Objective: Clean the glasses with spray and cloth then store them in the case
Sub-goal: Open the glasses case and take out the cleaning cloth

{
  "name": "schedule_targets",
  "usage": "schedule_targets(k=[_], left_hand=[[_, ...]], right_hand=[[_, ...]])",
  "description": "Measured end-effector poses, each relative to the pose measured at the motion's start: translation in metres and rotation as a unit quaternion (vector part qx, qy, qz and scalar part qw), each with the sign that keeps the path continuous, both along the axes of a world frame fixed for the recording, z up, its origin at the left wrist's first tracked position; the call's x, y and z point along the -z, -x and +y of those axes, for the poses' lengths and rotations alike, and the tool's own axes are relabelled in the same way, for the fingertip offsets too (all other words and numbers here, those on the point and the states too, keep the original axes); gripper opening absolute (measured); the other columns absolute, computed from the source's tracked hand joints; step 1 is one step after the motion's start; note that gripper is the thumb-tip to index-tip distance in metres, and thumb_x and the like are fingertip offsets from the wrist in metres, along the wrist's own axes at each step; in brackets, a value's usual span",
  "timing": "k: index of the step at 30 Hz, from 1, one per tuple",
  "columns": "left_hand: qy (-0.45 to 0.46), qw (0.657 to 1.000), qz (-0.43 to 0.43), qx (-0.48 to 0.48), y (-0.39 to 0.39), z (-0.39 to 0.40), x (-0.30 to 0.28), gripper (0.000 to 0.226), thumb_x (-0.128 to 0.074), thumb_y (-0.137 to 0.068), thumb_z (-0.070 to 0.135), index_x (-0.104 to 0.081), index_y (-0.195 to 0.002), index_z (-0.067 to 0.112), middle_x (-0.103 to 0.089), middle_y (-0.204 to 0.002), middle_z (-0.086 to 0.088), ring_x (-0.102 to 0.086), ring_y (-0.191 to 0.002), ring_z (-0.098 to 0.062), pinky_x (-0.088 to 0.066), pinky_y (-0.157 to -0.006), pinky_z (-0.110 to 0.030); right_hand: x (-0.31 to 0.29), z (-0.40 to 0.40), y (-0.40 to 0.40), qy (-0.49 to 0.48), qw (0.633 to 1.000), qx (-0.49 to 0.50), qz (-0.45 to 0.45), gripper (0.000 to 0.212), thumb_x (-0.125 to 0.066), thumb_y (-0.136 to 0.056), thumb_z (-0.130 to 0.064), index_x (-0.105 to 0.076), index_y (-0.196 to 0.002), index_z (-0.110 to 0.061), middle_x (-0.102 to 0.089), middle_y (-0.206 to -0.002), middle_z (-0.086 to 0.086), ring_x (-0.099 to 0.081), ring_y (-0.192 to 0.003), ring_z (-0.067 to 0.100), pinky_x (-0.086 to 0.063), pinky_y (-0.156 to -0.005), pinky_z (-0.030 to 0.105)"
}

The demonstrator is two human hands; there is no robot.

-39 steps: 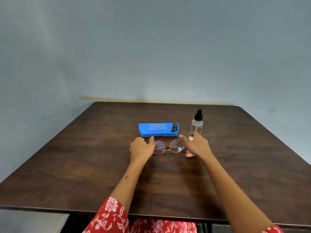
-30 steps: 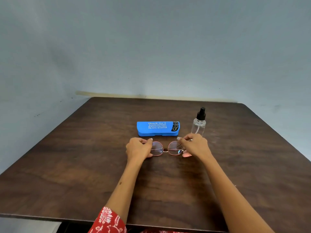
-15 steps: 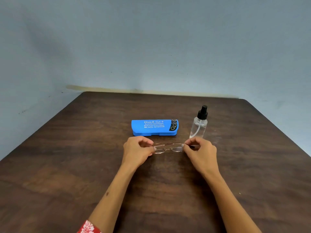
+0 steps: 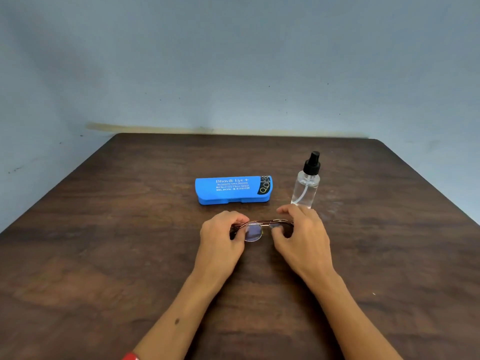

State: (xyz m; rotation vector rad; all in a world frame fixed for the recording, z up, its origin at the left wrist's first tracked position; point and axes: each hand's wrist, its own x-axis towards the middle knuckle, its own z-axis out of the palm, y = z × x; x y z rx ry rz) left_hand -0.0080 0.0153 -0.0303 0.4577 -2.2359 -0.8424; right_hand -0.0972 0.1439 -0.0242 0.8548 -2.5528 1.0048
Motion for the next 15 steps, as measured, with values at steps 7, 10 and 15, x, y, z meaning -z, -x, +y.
schedule_targets(k=[7, 10, 15], left_hand=[[0.007, 1.0, -0.021, 0.015, -0.0003, 0.0049, 0.0003, 0.029, -0.07, -0.077, 0.005, -0.066, -0.105, 0.014, -0.07, -0.096, 0.001, -0.064, -0.09, -0.011, -0.052, -0.086, -0.032], [0.001, 1.0, -0.022, 0.015, -0.0007, 0.0061, 0.0004, 0.033, -0.07, -0.078, 0.004, -0.063, -0.109, 0.013, -0.069, -0.093, 0.0, -0.064, -0.089, -0.013, -0.052, -0.085, -0.031], [0.005, 1.0, -0.026, 0.012, -0.0007, 0.0061, 0.001, 0.034, -0.07, -0.079, 0.006, -0.061, -0.11, 0.015, -0.068, -0.097, 0.001, -0.063, -0.09, -0.01, -0.046, -0.083, -0.019]], right_hand=[[-0.0002, -0.0032, -0.0041, -0.03, 0.991, -0.117, 0.05, 0.018, -0.064, -0.085, -0.018, -0.07, -0.101, -0.019, -0.064, -0.101, -0.004, -0.052, -0.1, 0.014, -0.037, -0.088, 0.025], [-0.001, -0.0024, -0.0043, -0.012, 0.992, -0.117, 0.043, 0.013, -0.065, -0.085, -0.017, -0.071, -0.096, -0.02, -0.062, -0.096, -0.005, -0.051, -0.095, 0.014, -0.037, -0.087, 0.026], [-0.0056, 0.0025, -0.0041, 0.053, 0.994, -0.074, 0.06, 0.013, -0.065, -0.085, -0.016, -0.072, -0.096, -0.019, -0.063, -0.088, -0.003, -0.048, -0.086, 0.012, -0.043, -0.076, 0.028]])
